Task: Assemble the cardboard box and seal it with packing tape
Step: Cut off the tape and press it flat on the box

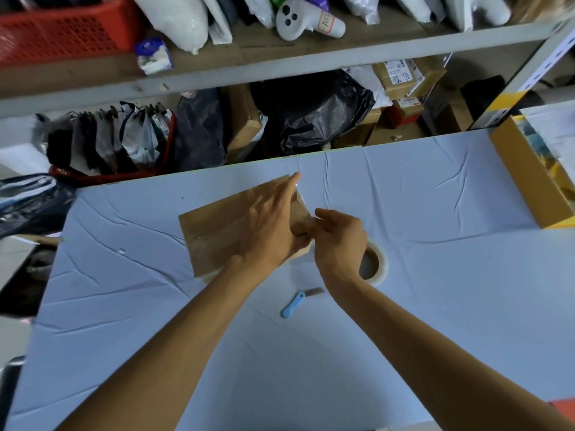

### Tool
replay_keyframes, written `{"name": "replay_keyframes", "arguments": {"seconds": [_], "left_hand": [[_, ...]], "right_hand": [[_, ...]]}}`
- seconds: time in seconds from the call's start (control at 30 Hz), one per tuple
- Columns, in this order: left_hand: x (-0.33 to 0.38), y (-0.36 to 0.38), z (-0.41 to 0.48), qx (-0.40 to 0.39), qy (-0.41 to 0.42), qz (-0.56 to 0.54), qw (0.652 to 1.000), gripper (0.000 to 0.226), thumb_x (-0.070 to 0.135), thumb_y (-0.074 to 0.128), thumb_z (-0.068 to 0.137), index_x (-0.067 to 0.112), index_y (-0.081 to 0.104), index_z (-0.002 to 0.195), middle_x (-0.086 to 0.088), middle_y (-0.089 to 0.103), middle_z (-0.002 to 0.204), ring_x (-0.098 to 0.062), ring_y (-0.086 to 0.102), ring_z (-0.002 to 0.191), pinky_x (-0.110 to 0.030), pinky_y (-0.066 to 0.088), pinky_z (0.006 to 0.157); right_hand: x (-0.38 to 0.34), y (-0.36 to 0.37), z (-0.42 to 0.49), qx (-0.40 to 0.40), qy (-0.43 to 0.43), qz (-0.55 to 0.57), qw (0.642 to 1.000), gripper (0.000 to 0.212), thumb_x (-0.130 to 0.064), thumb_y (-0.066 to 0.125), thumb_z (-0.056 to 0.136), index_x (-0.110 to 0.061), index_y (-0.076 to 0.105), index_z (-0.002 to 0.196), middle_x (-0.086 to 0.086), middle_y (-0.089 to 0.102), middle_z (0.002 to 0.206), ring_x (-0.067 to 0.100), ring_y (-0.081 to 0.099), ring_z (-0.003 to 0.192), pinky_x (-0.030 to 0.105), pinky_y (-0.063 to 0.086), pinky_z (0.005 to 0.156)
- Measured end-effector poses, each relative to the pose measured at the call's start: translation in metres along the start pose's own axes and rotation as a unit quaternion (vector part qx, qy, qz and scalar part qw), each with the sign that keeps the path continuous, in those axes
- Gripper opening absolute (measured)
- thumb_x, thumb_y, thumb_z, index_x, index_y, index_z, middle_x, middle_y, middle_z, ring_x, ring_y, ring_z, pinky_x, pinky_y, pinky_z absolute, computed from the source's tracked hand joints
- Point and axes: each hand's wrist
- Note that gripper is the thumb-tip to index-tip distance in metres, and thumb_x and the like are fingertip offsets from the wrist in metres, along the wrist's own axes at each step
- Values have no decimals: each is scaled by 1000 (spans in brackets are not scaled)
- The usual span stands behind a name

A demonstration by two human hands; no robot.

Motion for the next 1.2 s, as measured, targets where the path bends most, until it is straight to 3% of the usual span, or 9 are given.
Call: {"name": "replay_keyframes", "arguments": {"seconds": [0.17, 0.3, 0.4, 0.57, 0.73, 0.83, 0.97, 1.07, 1.2], "left_hand": [[-1, 2, -2, 9, 0, 11, 1000, 92, 42, 76, 69, 21, 30, 145, -3, 43, 145, -25, 36, 137, -50, 31, 109], [-6, -9, 5, -64, 35, 33, 997, 101, 51, 77, 66, 21, 25, 146, -3, 37, 150, -25, 28, 141, -52, 20, 116], [-14, -33, 8, -107, 48, -14, 993, 108, 55, 81, 60, 22, 25, 146, -1, 31, 150, -22, 28, 139, -49, 31, 112], [-45, -76, -8, -97, -126, 42, 986, 108, 69, 72, 59, 29, 23, 147, -2, 17, 149, -30, 15, 139, -55, 25, 110], [-82, -84, -29, -33, -316, -65, 946, 75, 47, 63, 84, 9, 31, 140, -20, 35, 139, -40, 37, 127, -46, 40, 97], [-89, -81, -30, 4, -329, -134, 935, 71, 44, 71, 79, 7, 41, 132, -15, 51, 130, -34, 51, 117, -39, 43, 92], [-91, -79, -29, 35, -327, -176, 928, 69, 42, 78, 72, 12, 49, 126, -11, 59, 122, -28, 55, 110, -37, 46, 89], [-91, -76, -31, 57, -328, -187, 924, 75, 41, 82, 67, 14, 49, 129, -9, 60, 123, -27, 56, 111, -34, 45, 91], [-84, -71, -35, 90, -340, -181, 918, 68, 40, 84, 65, 12, 56, 121, -3, 63, 115, -19, 54, 97, -28, 40, 81]], "right_hand": [[-6, -2, 10, -17, -2, -51, 999, 31, -3, 67, 76, -17, 73, 103, -1, 75, 81, 14, 70, 80, 35, 57, 81], [-15, -13, 15, -60, -8, -83, 995, 31, -2, 70, 78, -15, 69, 107, 1, 75, 81, 12, 69, 77, 20, 52, 66], [-22, -16, 20, -80, 11, -115, 990, 33, -8, 76, 75, -16, 67, 106, 4, 74, 87, 17, 68, 82, 24, 51, 64], [-26, -15, 29, -117, 2, -174, 978, 35, -15, 77, 75, -13, 65, 108, 10, 69, 97, 23, 66, 83, 35, 56, 72], [-39, -9, 37, -157, -11, -197, 968, 51, -33, 80, 74, -14, 60, 117, 5, 70, 93, 20, 66, 85, 32, 52, 74], [-45, 1, 42, -165, -67, -239, 955, 54, -42, 70, 82, -20, 54, 128, -2, 68, 93, 22, 66, 94, 38, 53, 83], [-49, 13, 49, -171, -91, -242, 951, 46, -33, 62, 90, -18, 56, 132, 0, 64, 124, 23, 62, 109, 33, 48, 89], [-45, 18, 53, -151, -58, -187, 969, 27, -17, 63, 88, -15, 69, 114, 4, 70, 111, 24, 66, 92, 33, 55, 75], [-36, 20, 55, -108, -22, -161, 981, 26, -10, 68, 78, -16, 72, 103, 5, 72, 99, 26, 66, 94, 41, 57, 83]]}}
Point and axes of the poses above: each hand's wrist, its own z-axis towards the middle knuckle, its own y-axis out of the palm, x = y × z
